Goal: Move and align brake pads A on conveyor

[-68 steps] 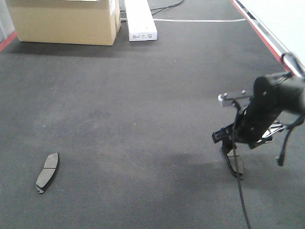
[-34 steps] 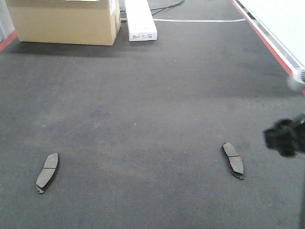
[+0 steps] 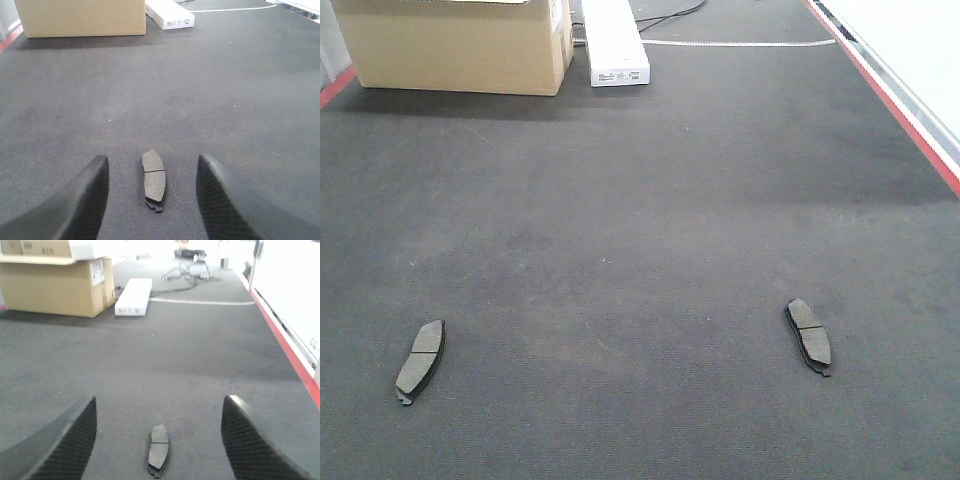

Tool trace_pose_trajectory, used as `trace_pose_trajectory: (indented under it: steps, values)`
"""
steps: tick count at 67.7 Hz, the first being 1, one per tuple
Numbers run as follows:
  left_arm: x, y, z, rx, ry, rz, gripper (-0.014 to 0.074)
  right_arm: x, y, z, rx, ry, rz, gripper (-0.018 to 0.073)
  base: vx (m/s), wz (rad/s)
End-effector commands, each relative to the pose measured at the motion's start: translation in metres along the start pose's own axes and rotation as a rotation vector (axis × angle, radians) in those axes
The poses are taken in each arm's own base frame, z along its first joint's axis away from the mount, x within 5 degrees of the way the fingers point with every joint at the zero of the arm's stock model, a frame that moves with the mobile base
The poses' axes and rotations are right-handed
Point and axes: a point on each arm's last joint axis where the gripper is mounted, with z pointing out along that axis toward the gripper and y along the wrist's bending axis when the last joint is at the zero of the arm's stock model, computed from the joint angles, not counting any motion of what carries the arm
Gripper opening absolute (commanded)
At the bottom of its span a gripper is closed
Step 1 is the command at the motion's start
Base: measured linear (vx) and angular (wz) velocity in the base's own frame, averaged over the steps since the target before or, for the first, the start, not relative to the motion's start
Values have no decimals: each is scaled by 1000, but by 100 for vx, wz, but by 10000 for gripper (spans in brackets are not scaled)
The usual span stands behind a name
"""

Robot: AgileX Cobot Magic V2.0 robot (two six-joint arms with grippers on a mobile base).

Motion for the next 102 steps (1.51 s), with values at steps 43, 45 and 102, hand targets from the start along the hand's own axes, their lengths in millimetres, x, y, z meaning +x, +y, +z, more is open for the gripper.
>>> trace_pose_trajectory:
  steps: [43,45,102]
  values:
    - [-13,0,-2,4,-83,-3,391,37,1,23,0,-78,-32,488,0,0]
    - [-13,0,-2,4,-83,-3,391,37,1,23,0,-78,-32,488,0,0]
    - [-13,0,-2,4,-83,-3,391,37,1,23,0,-75,-32,488,-14,0]
